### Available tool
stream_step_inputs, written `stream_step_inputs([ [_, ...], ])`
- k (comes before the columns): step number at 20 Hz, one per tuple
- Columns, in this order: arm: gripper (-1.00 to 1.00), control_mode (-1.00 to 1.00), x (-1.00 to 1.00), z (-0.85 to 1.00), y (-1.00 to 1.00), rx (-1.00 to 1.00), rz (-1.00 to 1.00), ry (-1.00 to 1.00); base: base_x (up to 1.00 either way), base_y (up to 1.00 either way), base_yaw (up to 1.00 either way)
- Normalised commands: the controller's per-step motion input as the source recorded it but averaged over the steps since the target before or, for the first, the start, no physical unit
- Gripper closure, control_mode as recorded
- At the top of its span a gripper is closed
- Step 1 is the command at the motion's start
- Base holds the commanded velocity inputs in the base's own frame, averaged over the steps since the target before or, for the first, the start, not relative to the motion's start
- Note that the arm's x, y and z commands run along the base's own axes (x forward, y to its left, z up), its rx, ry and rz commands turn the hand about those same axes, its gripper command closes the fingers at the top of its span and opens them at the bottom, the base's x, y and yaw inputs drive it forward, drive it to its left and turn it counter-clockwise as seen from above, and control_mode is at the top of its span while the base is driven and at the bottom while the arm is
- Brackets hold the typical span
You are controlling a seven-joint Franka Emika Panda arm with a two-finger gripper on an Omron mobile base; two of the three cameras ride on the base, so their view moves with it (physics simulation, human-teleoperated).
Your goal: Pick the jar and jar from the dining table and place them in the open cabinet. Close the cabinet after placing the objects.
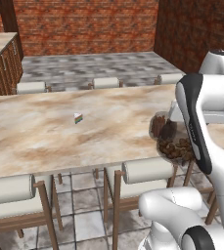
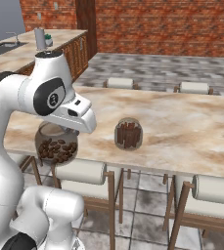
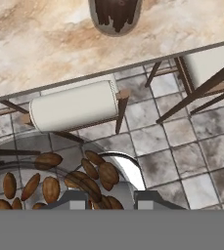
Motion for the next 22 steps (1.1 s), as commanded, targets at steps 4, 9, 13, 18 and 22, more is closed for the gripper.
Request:
stream_step_inputs([
  [4, 1.00, -1.00, 0.00, 0.00, 0.00, 0.00, 0.00, 0.00, 0.00, 0.00, 0.00],
  [9, 1.00, -1.00, 0.00, 0.00, 0.00, 0.00, 0.00, 0.00, 0.00, 0.00, 0.00],
  [13, 1.00, -1.00, 0.00, 0.00, 0.00, 0.00, 0.00, 0.00, 0.00, 0.00, 0.00],
  [18, 1.00, 1.00, 0.00, 0.00, 0.00, 0.00, 0.00, 0.00, -0.33, -0.09, -0.29],
  [22, 1.00, 1.00, 0.00, 0.00, 0.00, 0.00, 0.00, 0.00, -0.53, -0.05, -0.74],
])
